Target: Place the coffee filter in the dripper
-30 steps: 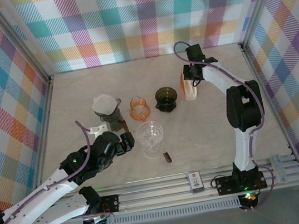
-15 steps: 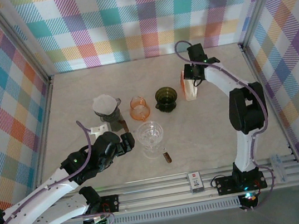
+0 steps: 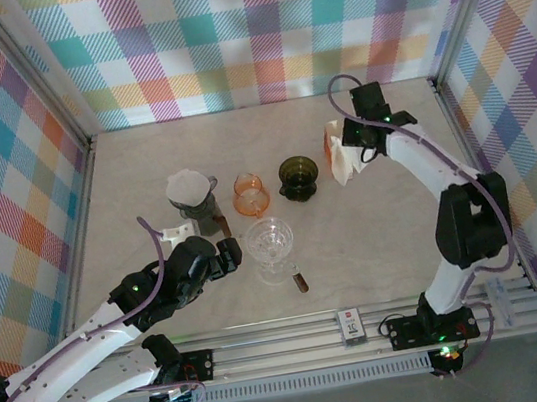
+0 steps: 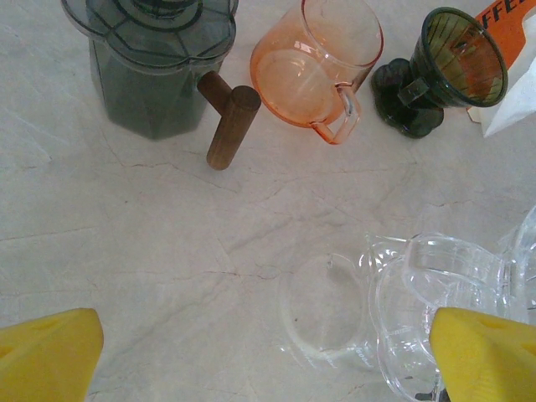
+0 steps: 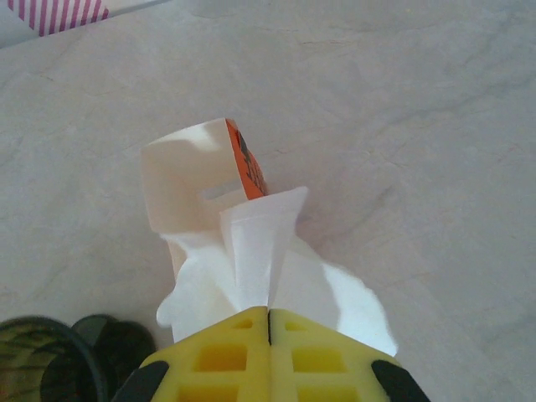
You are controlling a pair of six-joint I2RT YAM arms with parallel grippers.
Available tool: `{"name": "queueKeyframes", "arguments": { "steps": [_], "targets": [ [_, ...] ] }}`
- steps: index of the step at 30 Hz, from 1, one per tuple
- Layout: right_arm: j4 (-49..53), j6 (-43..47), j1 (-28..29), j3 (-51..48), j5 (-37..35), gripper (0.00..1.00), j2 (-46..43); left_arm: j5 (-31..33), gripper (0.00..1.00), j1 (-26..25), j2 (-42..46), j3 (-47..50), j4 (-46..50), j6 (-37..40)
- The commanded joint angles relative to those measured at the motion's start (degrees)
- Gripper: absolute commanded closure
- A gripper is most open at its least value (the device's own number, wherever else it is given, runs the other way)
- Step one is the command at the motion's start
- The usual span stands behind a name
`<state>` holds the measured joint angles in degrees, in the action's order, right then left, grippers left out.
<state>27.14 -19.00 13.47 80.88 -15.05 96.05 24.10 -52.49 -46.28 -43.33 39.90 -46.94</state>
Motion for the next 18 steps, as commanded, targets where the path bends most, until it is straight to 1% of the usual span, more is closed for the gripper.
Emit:
{"name": "queueKeyframes", "arguments": {
  "steps": [1, 7, 11, 16, 18],
  "targets": [
    [-0.2, 0.5, 0.1, -1.9, -1.2, 1.00, -5.4, 0.2, 0.00, -0.5, -0.7, -2.1, -0.5, 0.6],
    [0.5, 1.0, 1.6, -5.4, -1.2, 1.00, -12.7, -0.3, 0.00, -0.5, -1.4, -2.3, -0.6, 0.5],
    [2.0, 1.3, 4.1, -6.4, 0.7, 1.00, -18.6, -0.5, 0.00, -0.5, -1.2, -2.5, -0.5, 0.5],
    [5.4, 0.9, 8.3, -7.6, 8.6, 1.00, -26.2, -0.5, 0.00, -0.5, -1.3, -3.1, -0.3, 1.1],
    [7.0, 1.1, 9.3, -7.7, 14.1, 1.00, -28.7, -0.3, 0.00, -0.6, -1.4, -3.6, 0.2, 1.3]
  ]
}}
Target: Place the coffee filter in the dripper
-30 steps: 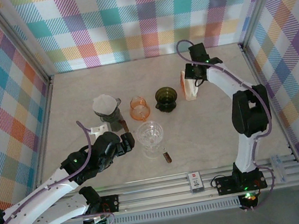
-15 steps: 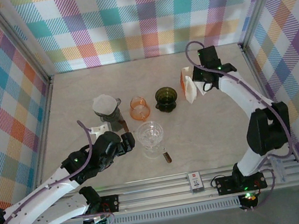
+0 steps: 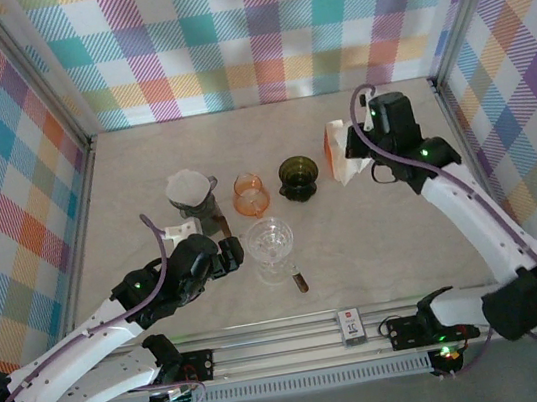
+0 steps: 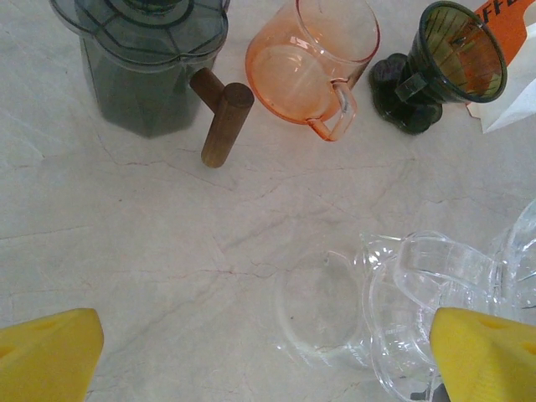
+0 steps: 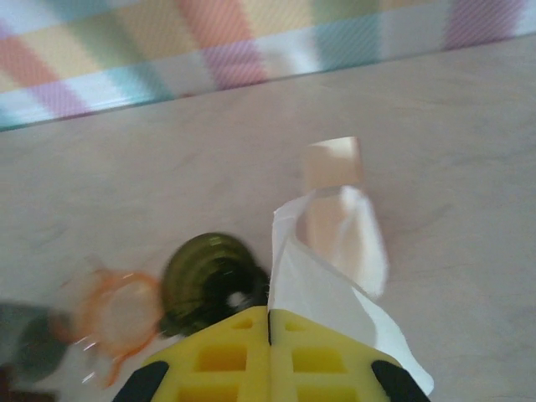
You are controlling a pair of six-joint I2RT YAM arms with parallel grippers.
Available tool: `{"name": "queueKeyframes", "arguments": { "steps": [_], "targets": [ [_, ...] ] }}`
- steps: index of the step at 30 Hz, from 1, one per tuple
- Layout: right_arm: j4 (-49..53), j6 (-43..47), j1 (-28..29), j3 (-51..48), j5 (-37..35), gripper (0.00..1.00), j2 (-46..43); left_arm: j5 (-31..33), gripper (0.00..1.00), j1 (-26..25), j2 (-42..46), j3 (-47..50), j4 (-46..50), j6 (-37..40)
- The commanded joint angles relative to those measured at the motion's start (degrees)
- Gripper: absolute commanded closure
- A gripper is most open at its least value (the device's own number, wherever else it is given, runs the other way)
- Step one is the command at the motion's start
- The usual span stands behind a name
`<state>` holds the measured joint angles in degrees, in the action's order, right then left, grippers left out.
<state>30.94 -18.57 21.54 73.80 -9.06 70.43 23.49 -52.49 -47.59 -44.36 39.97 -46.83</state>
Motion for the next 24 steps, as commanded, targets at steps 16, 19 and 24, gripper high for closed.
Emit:
{"name": "queueKeyframes", "arguments": {
  "steps": [16, 19, 24],
  "targets": [
    [28.9, 6.5, 20.9, 13.4, 22.9, 1.00, -2.6, 1.5, 0.00, -0.5, 0.3, -3.8, 2.0, 2.6],
    [30.9, 7.4, 24.1, 15.6, 20.4, 1.00, 0.2, 1.3, 0.00, -0.5, 0.3, -3.9, 2.0, 2.5],
    [31.8, 9.1, 27.0, 18.5, 16.9, 1.00, 5.0, 1.2, 0.00, -0.5, 0.9, -4.2, 2.8, 2.8]
  ]
}}
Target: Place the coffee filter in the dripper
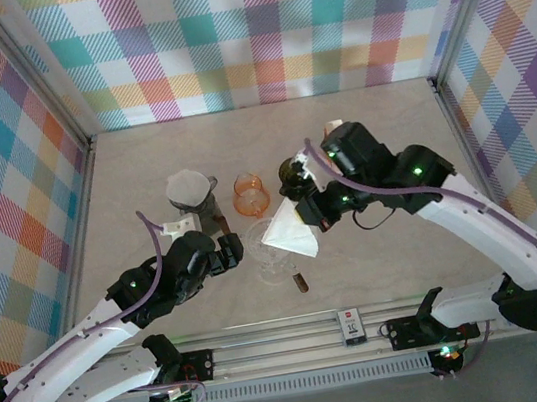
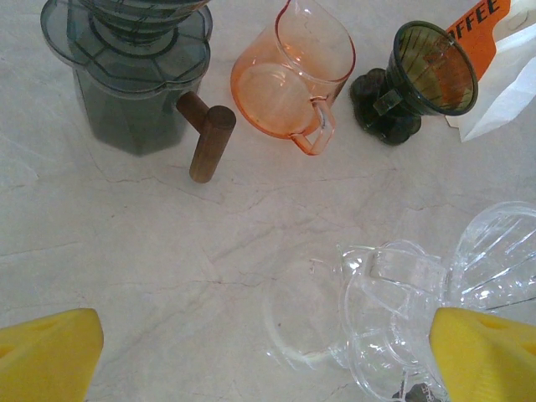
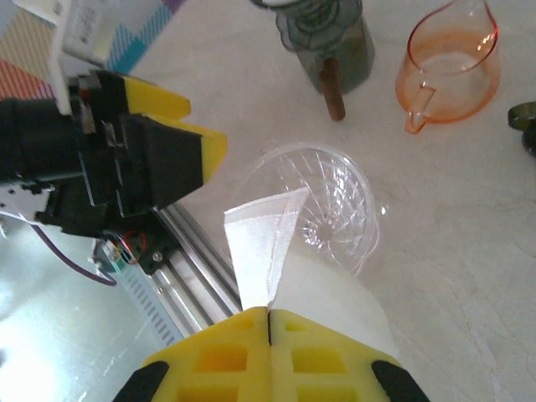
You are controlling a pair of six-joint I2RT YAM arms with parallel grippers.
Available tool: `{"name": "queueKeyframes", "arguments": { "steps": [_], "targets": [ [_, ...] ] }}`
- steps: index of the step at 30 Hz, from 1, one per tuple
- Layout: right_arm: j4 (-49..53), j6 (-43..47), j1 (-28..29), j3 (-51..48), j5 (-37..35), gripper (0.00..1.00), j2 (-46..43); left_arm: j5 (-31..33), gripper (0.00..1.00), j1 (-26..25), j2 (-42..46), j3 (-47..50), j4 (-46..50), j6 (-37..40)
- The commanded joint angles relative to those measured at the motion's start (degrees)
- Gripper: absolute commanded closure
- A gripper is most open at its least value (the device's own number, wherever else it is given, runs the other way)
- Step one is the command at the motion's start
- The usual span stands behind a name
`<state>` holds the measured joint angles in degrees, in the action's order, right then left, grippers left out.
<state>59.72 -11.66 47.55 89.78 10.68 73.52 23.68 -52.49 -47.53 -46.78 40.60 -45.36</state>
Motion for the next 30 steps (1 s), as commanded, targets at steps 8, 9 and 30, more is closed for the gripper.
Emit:
{"name": "queueKeyframes", "arguments": {
  "steps": [8, 9, 30],
  "targets": [
    [7.2, 6.4, 5.2, 9.6, -7.6, 1.00, 11.3, 2.0, 0.00, -0.5, 2.9, -1.9, 4.2, 1.1],
    [7.8, 6.8, 5.7, 10.6, -7.6, 1.00, 12.4, 2.0, 0.00, -0.5, 3.2, -1.9, 4.3, 1.1],
    [1.8, 6.8, 10.3, 8.3, -2.5, 1.00, 23.2, 2.1, 0.00, -0.5, 4.9, -1.6, 5.3, 0.9]
  ]
}}
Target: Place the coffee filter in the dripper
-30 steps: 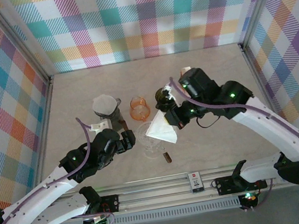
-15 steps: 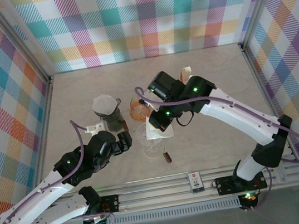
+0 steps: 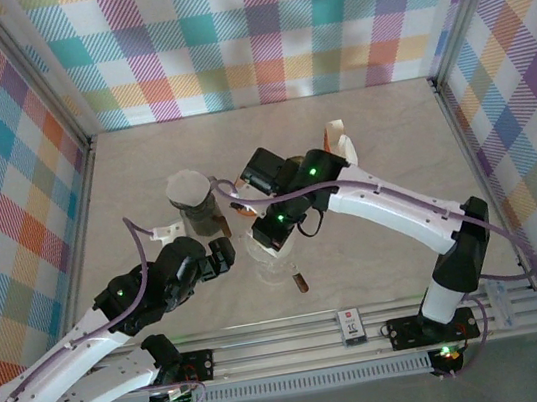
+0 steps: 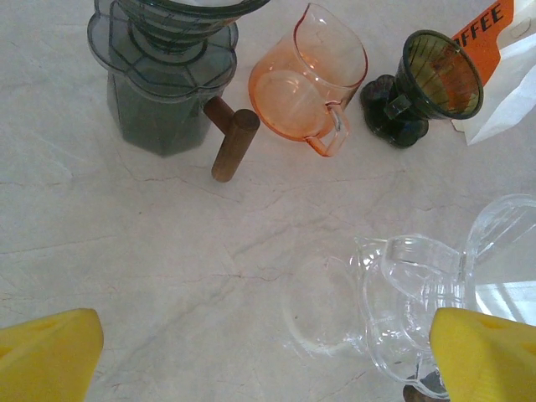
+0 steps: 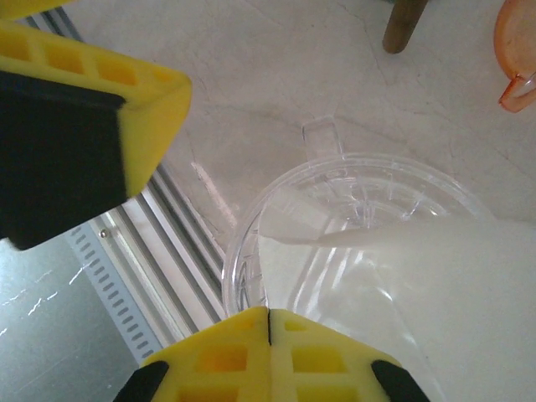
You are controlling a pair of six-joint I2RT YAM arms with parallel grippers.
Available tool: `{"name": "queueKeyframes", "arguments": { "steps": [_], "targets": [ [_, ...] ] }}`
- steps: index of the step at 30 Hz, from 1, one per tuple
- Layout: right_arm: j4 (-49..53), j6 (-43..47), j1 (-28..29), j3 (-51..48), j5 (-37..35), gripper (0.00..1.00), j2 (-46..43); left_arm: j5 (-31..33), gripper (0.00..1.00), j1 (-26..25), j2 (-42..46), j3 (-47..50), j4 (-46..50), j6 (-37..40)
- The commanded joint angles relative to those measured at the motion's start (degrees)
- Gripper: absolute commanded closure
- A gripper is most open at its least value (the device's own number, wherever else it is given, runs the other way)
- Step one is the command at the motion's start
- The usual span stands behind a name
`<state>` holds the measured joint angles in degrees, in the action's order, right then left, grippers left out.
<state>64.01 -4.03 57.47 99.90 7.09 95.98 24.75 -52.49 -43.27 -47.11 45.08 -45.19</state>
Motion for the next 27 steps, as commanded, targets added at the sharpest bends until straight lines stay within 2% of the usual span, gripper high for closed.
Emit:
{"name": "queueKeyframes", "arguments": {
  "steps": [1, 4, 7, 12, 18, 23, 27],
  "targets": [
    [-3.1, -1.1, 0.4, -2.6, 1.1, 1.00, 0.7, 0.9, 0.00, -0.5, 0.6, -1.2, 0.8, 0.7],
    [-4.7, -1.7, 0.4, -4.5, 0.6, 0.96, 0.5, 0.7, 0.00, -0.5, 0.6, -1.2, 0.6, 0.6],
    [-5.8, -2.0, 0.4, -5.6, 0.6, 0.87, 0.0, 0.5, 0.00, -0.5, 0.5, -1.5, 0.5, 0.6],
    [-7.1, -2.0, 0.4, -6.9, 0.3, 0.63, -2.2, 0.1, 0.00, -0.5, 0.3, -1.8, 0.3, 0.6],
    [-8.9, -2.1, 0.4, -8.7, -1.7, 0.43, -7.2, -0.8, 0.00, -0.5, -0.4, -3.0, -0.4, 1.0],
    [-10.1, -3.9, -0.4, -10.8, -6.2, 0.35, -11.6, -3.7, 0.00, -0.4, -3.2, -5.1, -2.2, 3.3],
    [-11.9, -6.6, -4.5, -14.2, -7.0, 0.33, -14.0, -7.6, 0.05, -0.2, -6.6, -6.2, -5.3, 5.5]
  ]
}}
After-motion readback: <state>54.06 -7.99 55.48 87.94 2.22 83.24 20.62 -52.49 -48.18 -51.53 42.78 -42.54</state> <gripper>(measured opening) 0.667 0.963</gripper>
